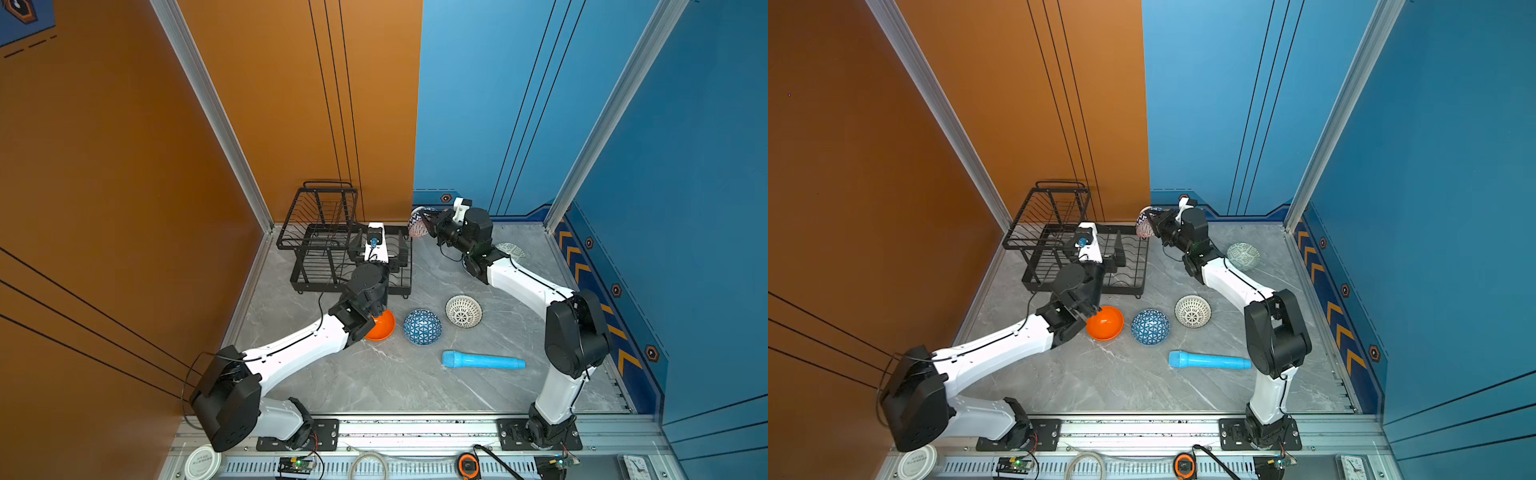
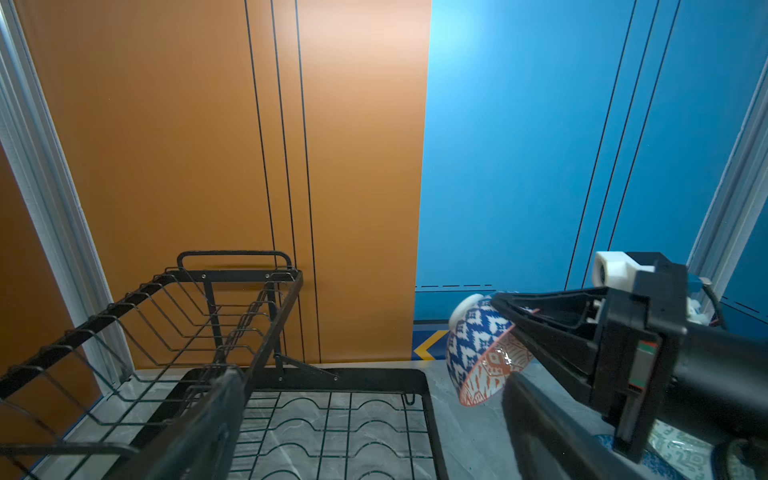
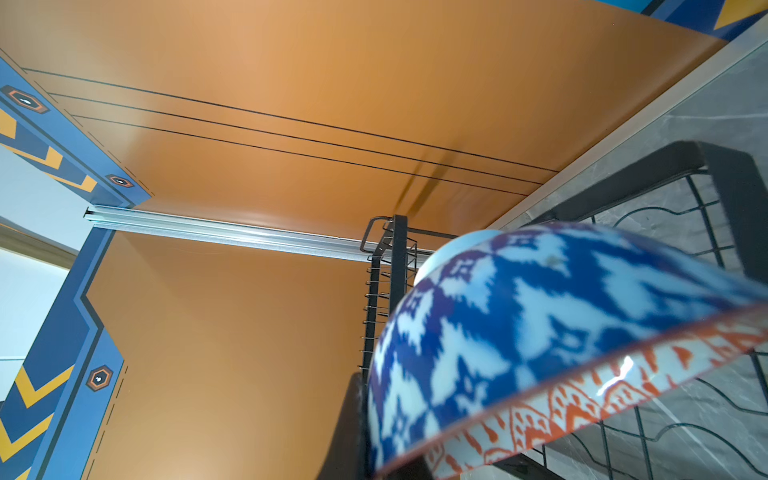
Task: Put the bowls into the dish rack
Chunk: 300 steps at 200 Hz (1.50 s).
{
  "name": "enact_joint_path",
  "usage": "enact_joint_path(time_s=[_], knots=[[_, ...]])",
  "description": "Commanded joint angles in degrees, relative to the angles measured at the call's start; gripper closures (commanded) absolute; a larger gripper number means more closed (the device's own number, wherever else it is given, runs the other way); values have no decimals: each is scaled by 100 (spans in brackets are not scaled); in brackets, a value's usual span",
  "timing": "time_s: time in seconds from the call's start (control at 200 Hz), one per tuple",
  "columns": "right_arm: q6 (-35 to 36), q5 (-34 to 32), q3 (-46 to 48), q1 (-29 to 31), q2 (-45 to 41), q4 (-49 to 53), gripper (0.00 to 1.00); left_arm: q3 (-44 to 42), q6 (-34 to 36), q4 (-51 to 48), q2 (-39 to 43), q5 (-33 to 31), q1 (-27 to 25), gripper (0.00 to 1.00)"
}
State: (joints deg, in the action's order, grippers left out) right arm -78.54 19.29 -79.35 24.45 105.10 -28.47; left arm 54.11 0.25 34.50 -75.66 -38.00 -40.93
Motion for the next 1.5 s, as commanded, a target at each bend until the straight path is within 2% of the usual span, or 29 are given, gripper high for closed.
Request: enact_joint_path(time_s=[0.0,0.075,0.165,0.29,0.38,0.576,0.936,0.991,1.301,1.496], knots=[[-71,-113,76,95,121,-1017,100,433,-1267,-2222,475,1096,612,2],[-73,-168,87,171,300,-1309,100,812,-1642,-3105,676,1364,1086,2],[-74,-275,57,280,532,-1667,100,989,-1870,-3658,918,1676,1626,2],[-113,-399,-91,447,903,-2045,100,1059,-2216,-4077,1196,1959,2357,2],[-169,-507,-183,571,1159,-2350,100,1141,-2492,-4349,1225,2391,2910,2],[-161,-699,-573,792,1759,-2506,100,1182,-2964,-4478,1146,3185,3759,2],[-135,-863,-1599,1126,2699,-2391,100,1234,-3392,-4582,658,3619,4685,2],[-152,-880,-1724,1156,2818,-2378,100,1222,-3445,-4294,576,3769,4810,2],[-267,-824,-2222,1189,3223,-2286,100,1243,-3277,-4107,335,3780,5203,2],[-319,-781,-2319,1183,3340,-2237,100,1223,-3359,-3623,-2,4282,5389,2]])
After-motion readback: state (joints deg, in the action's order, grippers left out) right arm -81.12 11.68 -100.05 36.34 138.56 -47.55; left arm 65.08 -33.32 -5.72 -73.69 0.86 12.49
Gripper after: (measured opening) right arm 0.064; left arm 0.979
